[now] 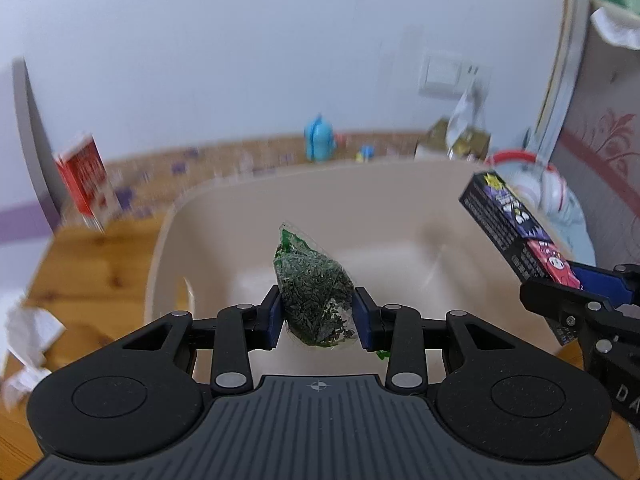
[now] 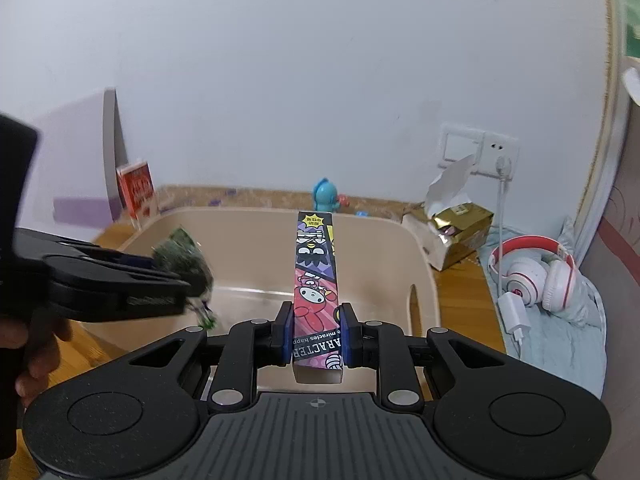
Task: Organize objects
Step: 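Lift both held items over the basket and open both grippers to drop them, then grasp the black box with left gripper while right grasps the grey-green cloth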
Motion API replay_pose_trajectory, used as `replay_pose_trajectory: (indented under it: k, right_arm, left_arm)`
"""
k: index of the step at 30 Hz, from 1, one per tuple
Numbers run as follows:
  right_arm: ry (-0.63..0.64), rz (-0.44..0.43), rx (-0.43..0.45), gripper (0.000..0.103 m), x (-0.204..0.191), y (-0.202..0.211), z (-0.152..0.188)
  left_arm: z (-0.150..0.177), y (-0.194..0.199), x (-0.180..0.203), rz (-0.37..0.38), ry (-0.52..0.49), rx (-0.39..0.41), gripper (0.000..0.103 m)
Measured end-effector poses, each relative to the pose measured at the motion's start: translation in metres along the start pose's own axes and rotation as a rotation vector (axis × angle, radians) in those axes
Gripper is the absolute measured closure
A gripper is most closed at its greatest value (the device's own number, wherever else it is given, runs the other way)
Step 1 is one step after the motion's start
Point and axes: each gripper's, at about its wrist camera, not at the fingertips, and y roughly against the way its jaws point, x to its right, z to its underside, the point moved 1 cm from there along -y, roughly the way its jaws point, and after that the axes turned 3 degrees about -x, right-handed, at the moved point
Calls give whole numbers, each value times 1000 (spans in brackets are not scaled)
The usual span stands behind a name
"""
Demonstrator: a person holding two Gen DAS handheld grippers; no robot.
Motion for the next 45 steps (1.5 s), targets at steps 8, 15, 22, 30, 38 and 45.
replay_pose_trajectory:
  k: [8, 15, 22, 30, 38, 45]
  right_arm:
    - [8, -4, -142, 81, 3, -44, -1]
    - [23, 5, -185, 69, 4, -50, 4]
    - [16, 25, -85, 38, 9, -14, 2]
    - [1, 33, 23, 0, 25, 43, 12]
    - [48, 57, -13, 0, 35, 65, 44]
    - [54, 60, -93, 0, 49, 52, 76]
  left_arm:
    - [5, -32, 3, 6, -7, -117, 65]
    - [13, -28, 8, -11, -41, -107, 61]
    - [16, 9, 10, -12, -34, 16, 29]
    - [31, 60, 4, -21, -18, 106, 20]
    - [69, 83, -19, -35, -13, 109, 19]
    - [103, 81, -24, -25, -38, 58, 19]
